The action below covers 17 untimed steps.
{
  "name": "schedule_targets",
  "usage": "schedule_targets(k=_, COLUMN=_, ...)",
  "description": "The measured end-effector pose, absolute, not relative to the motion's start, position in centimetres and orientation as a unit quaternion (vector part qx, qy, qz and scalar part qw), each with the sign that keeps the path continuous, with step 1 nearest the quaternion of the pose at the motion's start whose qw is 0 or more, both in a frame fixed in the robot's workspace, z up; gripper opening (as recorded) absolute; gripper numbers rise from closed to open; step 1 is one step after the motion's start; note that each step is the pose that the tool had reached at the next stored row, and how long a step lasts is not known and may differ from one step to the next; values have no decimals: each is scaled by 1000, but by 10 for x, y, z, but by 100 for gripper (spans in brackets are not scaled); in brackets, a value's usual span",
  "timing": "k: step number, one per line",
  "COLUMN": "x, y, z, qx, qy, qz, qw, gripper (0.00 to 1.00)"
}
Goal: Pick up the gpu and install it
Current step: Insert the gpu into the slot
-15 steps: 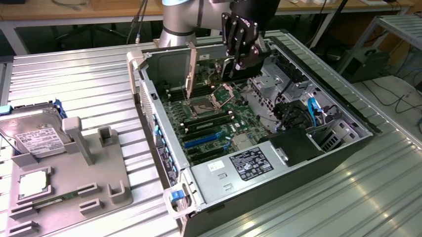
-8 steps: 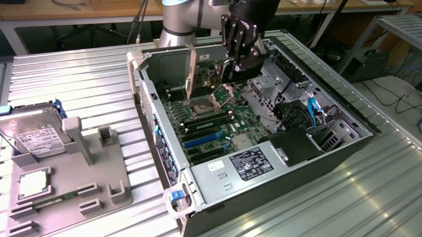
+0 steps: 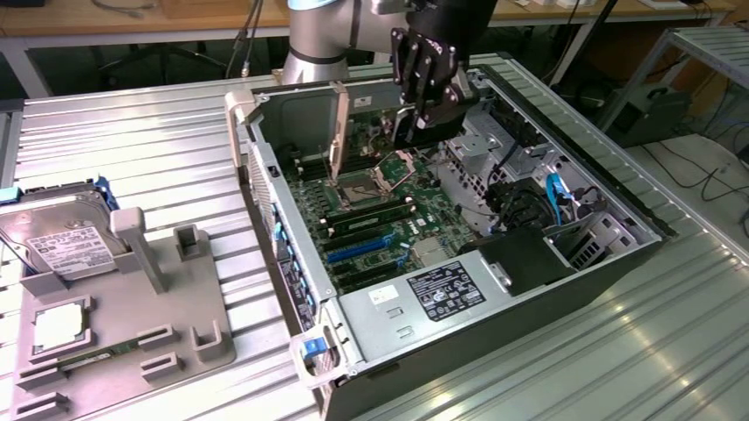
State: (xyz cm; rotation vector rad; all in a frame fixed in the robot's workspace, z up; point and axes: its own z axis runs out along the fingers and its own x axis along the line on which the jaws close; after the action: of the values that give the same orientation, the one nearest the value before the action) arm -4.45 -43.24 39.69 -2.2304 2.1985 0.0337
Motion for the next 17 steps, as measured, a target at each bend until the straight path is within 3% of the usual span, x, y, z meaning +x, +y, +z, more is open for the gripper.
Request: schedule_targets(k=17, x=-45, y=-432, z=389, qx=-712, qy=702, qz=11, qw=5, gripper=28)
